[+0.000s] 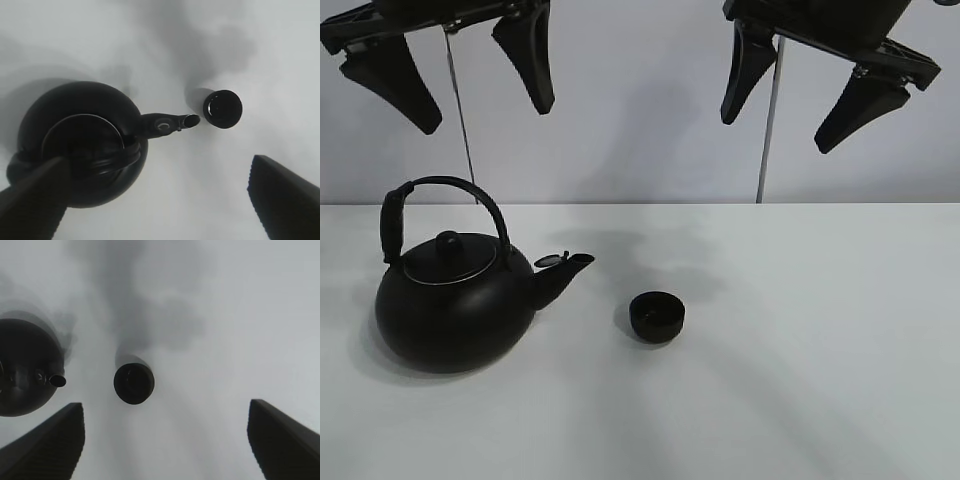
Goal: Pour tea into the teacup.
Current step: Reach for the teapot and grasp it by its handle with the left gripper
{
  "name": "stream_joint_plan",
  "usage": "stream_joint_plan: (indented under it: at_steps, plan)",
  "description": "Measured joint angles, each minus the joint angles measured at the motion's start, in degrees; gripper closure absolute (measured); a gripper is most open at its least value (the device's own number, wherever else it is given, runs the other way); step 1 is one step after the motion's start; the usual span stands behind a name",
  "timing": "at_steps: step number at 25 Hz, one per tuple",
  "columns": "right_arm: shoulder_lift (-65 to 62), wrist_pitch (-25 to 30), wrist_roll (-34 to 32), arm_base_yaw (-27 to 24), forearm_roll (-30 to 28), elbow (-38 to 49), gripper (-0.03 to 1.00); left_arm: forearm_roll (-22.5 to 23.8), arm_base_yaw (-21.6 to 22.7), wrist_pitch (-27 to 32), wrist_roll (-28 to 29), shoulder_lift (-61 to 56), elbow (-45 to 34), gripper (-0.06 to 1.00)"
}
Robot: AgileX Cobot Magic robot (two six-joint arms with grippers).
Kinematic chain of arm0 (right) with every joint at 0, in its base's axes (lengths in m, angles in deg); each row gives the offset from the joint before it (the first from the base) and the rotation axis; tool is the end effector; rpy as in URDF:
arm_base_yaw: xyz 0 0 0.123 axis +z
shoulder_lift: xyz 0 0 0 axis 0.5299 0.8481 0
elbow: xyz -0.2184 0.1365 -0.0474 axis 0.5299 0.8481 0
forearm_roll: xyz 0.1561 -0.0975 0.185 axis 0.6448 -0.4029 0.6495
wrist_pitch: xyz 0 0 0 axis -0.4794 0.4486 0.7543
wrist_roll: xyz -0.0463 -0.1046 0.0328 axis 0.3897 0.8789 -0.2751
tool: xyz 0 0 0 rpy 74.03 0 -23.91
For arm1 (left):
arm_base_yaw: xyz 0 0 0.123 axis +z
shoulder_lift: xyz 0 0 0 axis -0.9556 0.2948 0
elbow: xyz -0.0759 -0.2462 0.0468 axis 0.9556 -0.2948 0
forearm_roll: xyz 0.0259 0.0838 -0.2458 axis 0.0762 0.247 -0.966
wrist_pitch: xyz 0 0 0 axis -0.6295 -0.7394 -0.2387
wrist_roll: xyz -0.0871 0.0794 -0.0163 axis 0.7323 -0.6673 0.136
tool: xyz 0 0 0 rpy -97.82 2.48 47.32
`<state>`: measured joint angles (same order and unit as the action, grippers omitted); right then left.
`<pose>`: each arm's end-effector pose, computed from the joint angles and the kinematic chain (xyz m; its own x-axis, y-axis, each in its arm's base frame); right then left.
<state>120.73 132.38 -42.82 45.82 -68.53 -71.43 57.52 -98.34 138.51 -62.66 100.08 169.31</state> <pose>0.3795 0.1192 0.2428 -0.9378 -0.0216 -0.3464 -0.1219 0.9549 0.2706 0.3499 -0.1870 0.2544 -0.9333 0.1518 -0.3254 0.2360 0.9423 -0.2373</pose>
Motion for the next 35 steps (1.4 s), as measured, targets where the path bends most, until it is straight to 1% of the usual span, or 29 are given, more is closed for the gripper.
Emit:
stream_joint_plan:
  at_steps: [2, 3, 7, 9, 11, 13, 15, 18, 21, 23, 25, 27, 30, 33, 35]
  plan:
    - [0.0, -0.6, 0.0, 0.0, 0.0, 0.0, 0.36, 1.5, 0.0, -0.3, -1.1, 0.0, 0.0, 0.26]
    - [0.0, -1.2, 0.0, 0.0, 0.0, 0.0, 0.36, 3.0, 0.0, -0.3, -1.4, 0.0, 0.0, 0.26]
    - [0.0, -4.2, 0.0, 0.0, 0.1, 0.0, 0.36, 11.3, -0.1, -1.3, -1.0, -0.2, -0.2, 0.27]
    - [0.0, -6.0, 0.0, 0.0, 0.1, 0.0, 0.36, 15.4, -0.5, -4.4, -0.4, -1.7, -1.8, 0.29]
    - [0.0, -7.8, 0.0, 0.0, 0.2, 0.0, 0.36, 18.3, -1.4, -9.5, 0.4, -5.4, -5.5, 0.30]
    - [0.1, -9.9, 0.0, 0.0, 0.2, 0.0, 0.36, 20.1, -2.2, -15.6, 0.7, -9.9, -10.6, 0.31]
    - [0.1, -11.7, 0.0, 0.0, 0.2, 0.0, 0.36, 22.1, -2.4, -23.2, 0.8, -15.4, -17.1, 0.31]
    - [0.1, -14.8, 0.0, 0.0, 0.2, 0.0, 0.36, 25.6, -1.0, -34.6, 1.0, -22.0, -29.4, 0.31]
    - [0.2, -17.8, 0.0, 0.0, 0.2, 0.0, 0.36, 28.3, 0.8, -44.3, 1.1, -25.2, -40.3, 0.31]
    - [0.2, -19.8, 0.0, 0.0, 0.3, 0.0, 0.36, 28.9, 2.0, -50.6, 1.2, -25.7, -46.9, 0.31]
    - [0.2, -21.4, 0.0, 0.0, 0.3, 0.0, 0.36, 29.2, 3.4, -59.4, 1.2, -25.9, -53.3, 0.31]
    - [0.2, -22.8, 0.0, 0.0, 0.3, 0.0, 0.36, 29.5, 5.0, -69.2, 1.2, -26.0, -58.3, 0.31]
    - [0.2, -24.3, 0.0, 0.0, 0.4, 0.0, 0.36, 29.9, 8.1, -85.5, 1.2, -26.0, -64.2, 0.31]
    - [0.2, -25.4, 0.0, 0.0, 0.4, 0.0, 0.36, 29.9, 11.0, -97.3, 1.2, -24.5, -68.1, 0.31]
    - [0.2, -25.7, 0.0, 0.0, 0.4, 0.0, 0.36, 29.9, 12.4, -102.5, 1.1, -22.0, -69.9, 0.31]
